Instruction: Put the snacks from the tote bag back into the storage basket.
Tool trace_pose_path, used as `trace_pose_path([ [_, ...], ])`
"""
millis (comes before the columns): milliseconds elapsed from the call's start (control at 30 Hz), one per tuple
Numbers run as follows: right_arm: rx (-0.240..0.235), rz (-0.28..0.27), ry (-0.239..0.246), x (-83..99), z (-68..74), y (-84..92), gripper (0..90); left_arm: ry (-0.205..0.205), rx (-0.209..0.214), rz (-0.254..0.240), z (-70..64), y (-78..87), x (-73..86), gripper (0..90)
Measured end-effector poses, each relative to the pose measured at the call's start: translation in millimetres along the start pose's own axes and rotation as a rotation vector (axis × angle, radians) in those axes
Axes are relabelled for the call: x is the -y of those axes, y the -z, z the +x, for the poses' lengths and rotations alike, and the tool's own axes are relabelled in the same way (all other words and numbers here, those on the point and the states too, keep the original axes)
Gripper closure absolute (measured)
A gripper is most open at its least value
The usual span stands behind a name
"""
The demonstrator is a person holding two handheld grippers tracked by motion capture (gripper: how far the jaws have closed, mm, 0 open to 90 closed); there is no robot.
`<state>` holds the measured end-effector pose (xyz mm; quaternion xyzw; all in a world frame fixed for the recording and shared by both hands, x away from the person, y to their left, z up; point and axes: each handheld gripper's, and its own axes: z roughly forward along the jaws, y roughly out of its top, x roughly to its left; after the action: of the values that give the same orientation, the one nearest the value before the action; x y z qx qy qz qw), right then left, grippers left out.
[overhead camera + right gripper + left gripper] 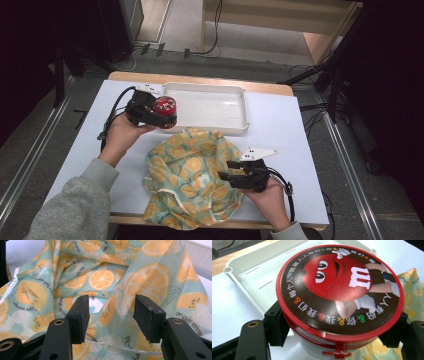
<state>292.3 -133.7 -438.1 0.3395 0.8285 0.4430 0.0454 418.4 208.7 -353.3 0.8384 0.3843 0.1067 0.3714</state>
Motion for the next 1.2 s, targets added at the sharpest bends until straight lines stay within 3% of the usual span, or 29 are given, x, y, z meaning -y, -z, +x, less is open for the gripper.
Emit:
trace_pose_path([
  [567, -0.004, -0.003, 0.002, -0.4, 0.7, -0.1, 48.2, 0.024, -0.026, 0.014, 9.5, -25.6, -17.0, 25.7],
  [900, -0.010, -0.002, 0.006, -0.8, 0.8, -1.6, 48.2, 0.064, -0.012, -0.021, 18.5, -42.9, -22.5, 25.7],
  [1200, -0.016, -0.001, 0.006, -1.3, 1.7, -2.4, 48.3, 0.080, -0.031, 0.010, 25.9, -62.6, -24.0, 25.7],
])
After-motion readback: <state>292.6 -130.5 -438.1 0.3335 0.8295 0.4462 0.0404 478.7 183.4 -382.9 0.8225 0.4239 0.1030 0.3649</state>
